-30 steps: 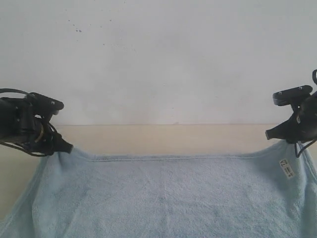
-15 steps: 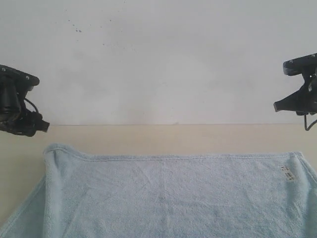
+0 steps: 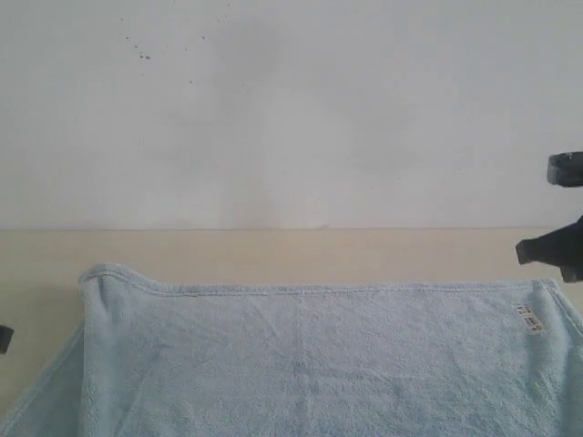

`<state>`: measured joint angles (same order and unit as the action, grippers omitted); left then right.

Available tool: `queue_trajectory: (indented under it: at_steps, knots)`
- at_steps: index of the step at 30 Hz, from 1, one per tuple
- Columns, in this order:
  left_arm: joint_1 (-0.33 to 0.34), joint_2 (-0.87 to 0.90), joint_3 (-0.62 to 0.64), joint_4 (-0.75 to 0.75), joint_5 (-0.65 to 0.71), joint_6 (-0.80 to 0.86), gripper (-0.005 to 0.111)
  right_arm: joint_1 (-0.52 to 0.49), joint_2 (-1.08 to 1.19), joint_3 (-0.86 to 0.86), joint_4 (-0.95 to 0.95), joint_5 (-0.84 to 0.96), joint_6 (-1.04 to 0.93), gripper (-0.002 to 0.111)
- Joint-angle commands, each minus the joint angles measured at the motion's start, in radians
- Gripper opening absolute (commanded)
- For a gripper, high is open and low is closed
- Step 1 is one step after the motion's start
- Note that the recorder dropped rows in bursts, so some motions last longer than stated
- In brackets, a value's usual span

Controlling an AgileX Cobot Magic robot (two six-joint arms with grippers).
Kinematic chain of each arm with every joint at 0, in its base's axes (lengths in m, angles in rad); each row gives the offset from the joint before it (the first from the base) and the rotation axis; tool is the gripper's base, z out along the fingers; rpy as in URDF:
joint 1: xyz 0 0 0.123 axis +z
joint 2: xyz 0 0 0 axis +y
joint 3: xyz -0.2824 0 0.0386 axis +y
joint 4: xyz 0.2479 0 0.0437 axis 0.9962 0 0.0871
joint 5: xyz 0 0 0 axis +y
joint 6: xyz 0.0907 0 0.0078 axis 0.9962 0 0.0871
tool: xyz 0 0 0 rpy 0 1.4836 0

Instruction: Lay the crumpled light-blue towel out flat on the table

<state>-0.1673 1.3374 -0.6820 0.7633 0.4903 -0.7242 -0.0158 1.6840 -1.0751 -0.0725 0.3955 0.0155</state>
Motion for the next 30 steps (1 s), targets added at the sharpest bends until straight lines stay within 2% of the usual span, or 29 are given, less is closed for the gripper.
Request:
queue_trajectory:
  at_steps: [1, 3, 11, 17, 30]
  knots:
    - [-0.006, -0.067, 0.067, -0.332, -0.081, 0.368, 0.004, -0.004, -0.151, 0.191, 0.025, -0.079, -0.015, 0.000]
    - [-0.006, -0.033, 0.070, -0.478, -0.080, 0.543, 0.004, -0.004, -0.236, 0.272, 0.066, -0.080, -0.015, 0.000]
    - [-0.006, 0.082, 0.070, -0.523, -0.051, 0.575, 0.004, 0.061, -0.437, 0.355, 0.112, -0.063, -0.015, 0.000]
    - [-0.008, 0.088, 0.070, -0.665, -0.019, 0.736, 0.004, 0.134, -0.497, 0.357, 0.112, -0.004, -0.026, 0.000]
    - [-0.008, 0.194, 0.070, -0.670, -0.017, 0.768, 0.004, 0.156, -0.497, 0.357, 0.119, 0.057, -0.030, 0.000]
